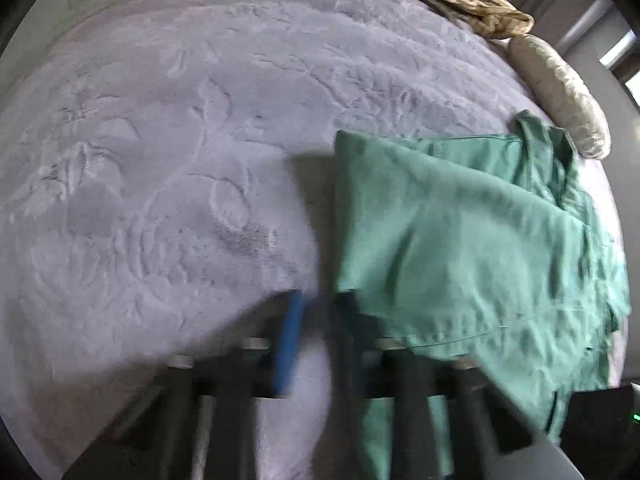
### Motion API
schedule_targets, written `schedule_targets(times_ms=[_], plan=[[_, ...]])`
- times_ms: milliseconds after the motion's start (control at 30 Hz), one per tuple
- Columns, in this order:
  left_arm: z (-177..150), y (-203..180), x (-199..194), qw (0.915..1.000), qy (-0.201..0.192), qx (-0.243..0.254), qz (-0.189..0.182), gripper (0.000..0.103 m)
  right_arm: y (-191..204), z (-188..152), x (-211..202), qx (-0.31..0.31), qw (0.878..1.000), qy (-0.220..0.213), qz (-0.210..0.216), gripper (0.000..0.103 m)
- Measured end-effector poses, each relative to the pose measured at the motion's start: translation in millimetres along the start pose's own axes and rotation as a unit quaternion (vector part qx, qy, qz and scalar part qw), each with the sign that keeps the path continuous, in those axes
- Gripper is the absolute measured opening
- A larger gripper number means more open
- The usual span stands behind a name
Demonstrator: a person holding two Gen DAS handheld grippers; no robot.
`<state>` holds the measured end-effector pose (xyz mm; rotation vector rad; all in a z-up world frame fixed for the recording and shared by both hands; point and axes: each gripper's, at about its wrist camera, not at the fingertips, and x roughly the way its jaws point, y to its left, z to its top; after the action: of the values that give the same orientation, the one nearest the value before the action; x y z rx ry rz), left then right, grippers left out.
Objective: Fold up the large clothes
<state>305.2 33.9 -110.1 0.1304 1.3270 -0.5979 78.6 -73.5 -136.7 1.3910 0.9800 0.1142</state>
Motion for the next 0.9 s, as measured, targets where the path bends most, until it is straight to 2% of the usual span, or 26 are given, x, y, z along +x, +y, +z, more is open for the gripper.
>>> schedule_targets(times_ms=[33, 67, 133, 200, 333, 400, 500, 533, 600, 667, 800, 900], plan=[[1.8, -1.1, -0.8, 1.0000, -0.003, 0.005, 0.005, 0.006, -1.1, 0.9, 5.1, 0.009, 1.000, -0.001, 0.005, 0.014], [2.7, -0.9, -2.6, 0.9997, -0.009, 0.013, 0.018, 0.006, -1.5, 2.8, 9.2, 0.017, 1.000, 0.002, 0.010, 0.003], [0.9, 4.3, -4.7, 0.9992, -0.016, 0.022, 0.028, 0.006, 3.8, 0.5, 16.6, 0.015, 1.000, 0.004, 0.026, 0.003], [-0.1, 14.2, 2.8, 0.9993, -0.007, 0.017, 0.032, 0.006, 9.2, 0.3, 25.1, 0.001, 1.000, 0.017, 0.024, 0.002], [-1.8, 18.1, 3.8, 0.9992, -0.011, 0.012, 0.037, 0.006, -2.8, -3.4, 56.0, 0.013, 0.999, 0.049, -0.018, 0.003], [-4.2, 14.1, -4.0, 0.9985, -0.020, 0.020, 0.048, 0.006, -2.3, -8.4, 51.0, 0.010, 0.998, 0.064, -0.017, 0.003], [-10.3, 2.5, -19.8, 0.9964, -0.042, 0.036, 0.064, 0.006, 5.8, -16.3, 19.3, -0.034, 0.994, 0.089, -0.044, 0.003], [-13.8, -1.8, -26.3, 0.9958, -0.049, 0.040, 0.065, 0.006, 7.5, -15.6, 4.8, -0.049, 0.994, 0.081, -0.055, 0.005], [-21.7, -11.2, -35.6, 0.9957, -0.059, 0.043, 0.058, 0.006, 8.7, -8.0, -37.7, -0.079, 0.992, 0.044, -0.088, 0.019], [-26.7, -21.3, -39.5, 0.9956, -0.062, 0.044, 0.054, 0.006, 6.8, 5.3, -84.6, -0.099, 0.986, -0.018, -0.132, 0.054], [-44.3, -44.9, -33.4, 0.9940, -0.064, 0.060, 0.065, 0.006, 2.3, 36.3, -167.6, -0.134, 0.959, -0.128, -0.215, 0.054], [-54.8, -46.6, -12.9, 0.9943, -0.034, 0.053, 0.086, 0.007, -15.6, 64.5, -197.6, -0.129, 0.941, -0.152, -0.274, 0.047]])
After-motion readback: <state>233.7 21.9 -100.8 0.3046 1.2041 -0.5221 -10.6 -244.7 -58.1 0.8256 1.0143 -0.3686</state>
